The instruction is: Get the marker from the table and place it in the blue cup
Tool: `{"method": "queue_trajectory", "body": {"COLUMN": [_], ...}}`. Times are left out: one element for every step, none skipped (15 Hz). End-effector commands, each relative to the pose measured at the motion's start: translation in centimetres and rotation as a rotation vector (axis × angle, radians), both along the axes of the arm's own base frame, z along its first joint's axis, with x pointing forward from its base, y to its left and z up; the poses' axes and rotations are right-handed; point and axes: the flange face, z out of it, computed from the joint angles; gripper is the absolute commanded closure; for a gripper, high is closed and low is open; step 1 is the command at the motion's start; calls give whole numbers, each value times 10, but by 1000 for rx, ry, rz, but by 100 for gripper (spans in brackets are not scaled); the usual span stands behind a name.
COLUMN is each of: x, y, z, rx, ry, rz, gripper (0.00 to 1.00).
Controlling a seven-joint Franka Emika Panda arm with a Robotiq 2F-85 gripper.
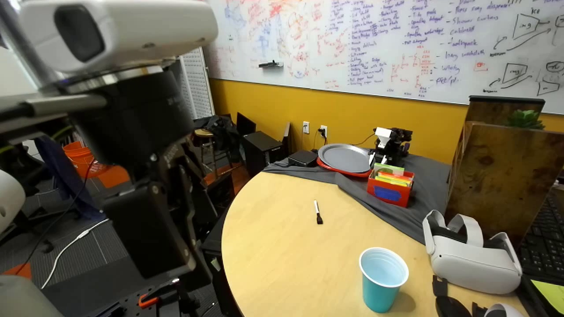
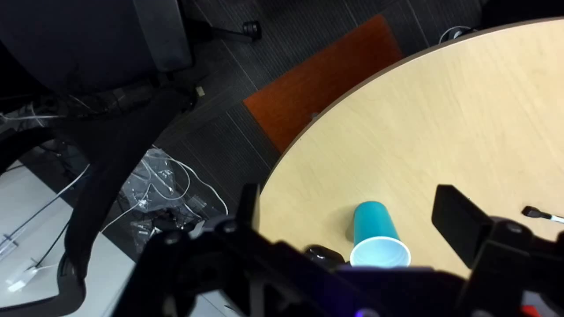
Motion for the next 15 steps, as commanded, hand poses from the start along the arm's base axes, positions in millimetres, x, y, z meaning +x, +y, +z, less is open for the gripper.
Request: {"method": "queue_trajectory", "body": {"x": [13,17,22,27,31,36,42,47,53,58,64,69,74,80,85], "y": [7,10,12,16,18,21,25,27,31,35,39,43,47,52,56], "z": [2,2,0,-1,-2,-4,-5,-7,-10,-13,-17,-20,-24,-29,-34], "rx": [-49,-54,-67,-71,-76,-90,-102,-104,-115,-118,-123,-126,-131,-133,-133], "ry": [-57,-72,-83,-93,-107,-117,-131,-137,-144,-146,-149,-152,-150,-147,-143], "rz": [61,76,91,105,123,137,156,175,197,229,268,305,344,387,432], "gripper": [0,0,0,0,0,0,0,0,0,0,0,0,0,0,0]}}
